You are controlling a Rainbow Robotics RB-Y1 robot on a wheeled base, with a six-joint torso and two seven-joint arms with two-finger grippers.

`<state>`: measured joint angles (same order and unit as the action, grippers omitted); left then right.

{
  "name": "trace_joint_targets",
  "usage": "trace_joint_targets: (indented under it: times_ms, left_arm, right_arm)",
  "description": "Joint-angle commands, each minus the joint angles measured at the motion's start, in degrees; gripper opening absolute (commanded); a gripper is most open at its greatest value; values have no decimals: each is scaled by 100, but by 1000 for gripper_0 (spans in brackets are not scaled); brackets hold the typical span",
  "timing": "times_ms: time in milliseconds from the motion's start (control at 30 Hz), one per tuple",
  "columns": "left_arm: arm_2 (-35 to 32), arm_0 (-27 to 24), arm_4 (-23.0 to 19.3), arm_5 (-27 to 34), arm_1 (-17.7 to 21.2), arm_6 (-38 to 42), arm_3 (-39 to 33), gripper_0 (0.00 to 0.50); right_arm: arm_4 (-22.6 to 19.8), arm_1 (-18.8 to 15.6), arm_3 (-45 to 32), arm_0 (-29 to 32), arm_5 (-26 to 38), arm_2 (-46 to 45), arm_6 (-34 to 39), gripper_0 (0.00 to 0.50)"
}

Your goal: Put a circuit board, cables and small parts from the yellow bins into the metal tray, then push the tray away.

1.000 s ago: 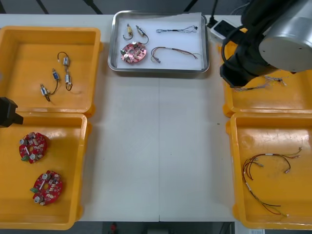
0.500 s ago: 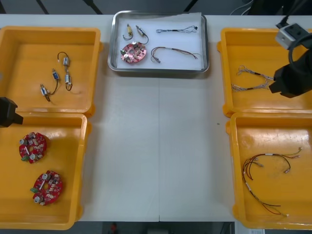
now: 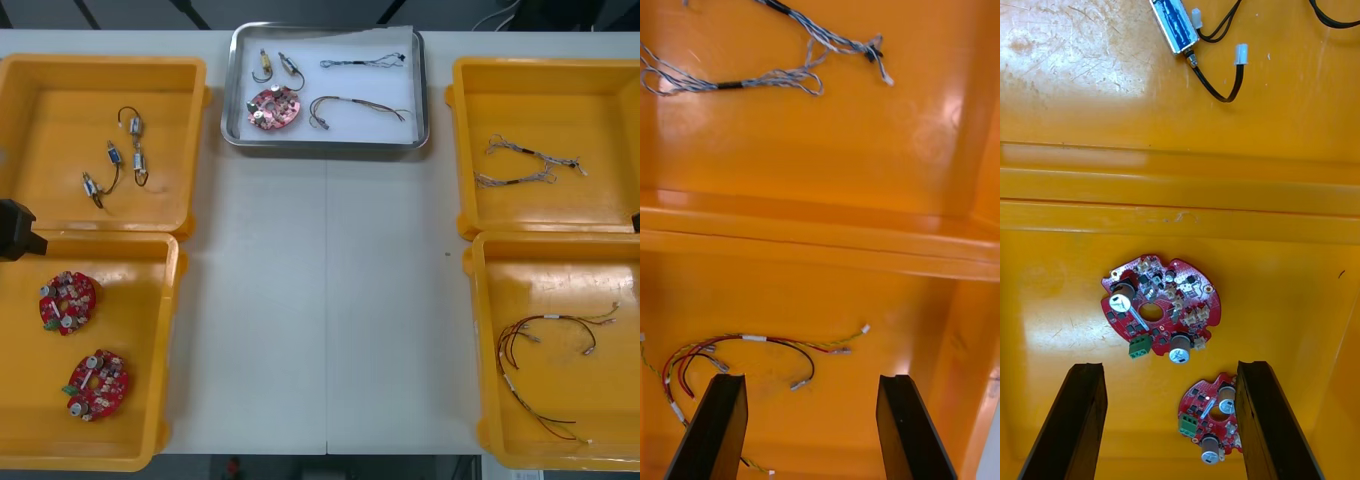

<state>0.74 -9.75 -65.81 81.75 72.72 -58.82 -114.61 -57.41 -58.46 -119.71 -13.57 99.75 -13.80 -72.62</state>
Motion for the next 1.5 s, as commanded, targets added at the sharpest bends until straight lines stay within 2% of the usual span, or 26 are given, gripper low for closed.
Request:
trace_joint_targets:
  times_ms: [33, 200, 333, 800, 1000, 1167, 1500]
  left_arm:
    - [-3, 96, 51, -36, 277, -200, -97, 500]
    - [-3, 96, 51, -36, 277, -200, -97, 500]
    - [-3, 96, 51, -36, 277, -200, -97, 500]
    - [-3, 96, 51, -36, 277, -200, -97, 500]
    - [-3, 96, 51, -36, 277, -200, -97, 500]
    - [-3, 96, 51, -36, 277, -200, -97, 500]
    - [-3, 96, 51, -36, 277, -200, -97, 500]
  right_arm:
    - [-60, -236, -122, 364, 36, -317, 266, 500]
    - [-104, -227, -122, 470, 159, -326, 793, 500]
    - [-121, -148, -61, 470, 220, -334, 899, 500]
    - [-77, 362, 203, 470, 194, -334, 960, 500]
    - [-60, 441, 203, 470, 238, -326, 907, 500]
    - [160, 511, 194, 470, 291, -255, 855, 500]
    - [160, 511, 194, 470, 291, -255, 855, 500]
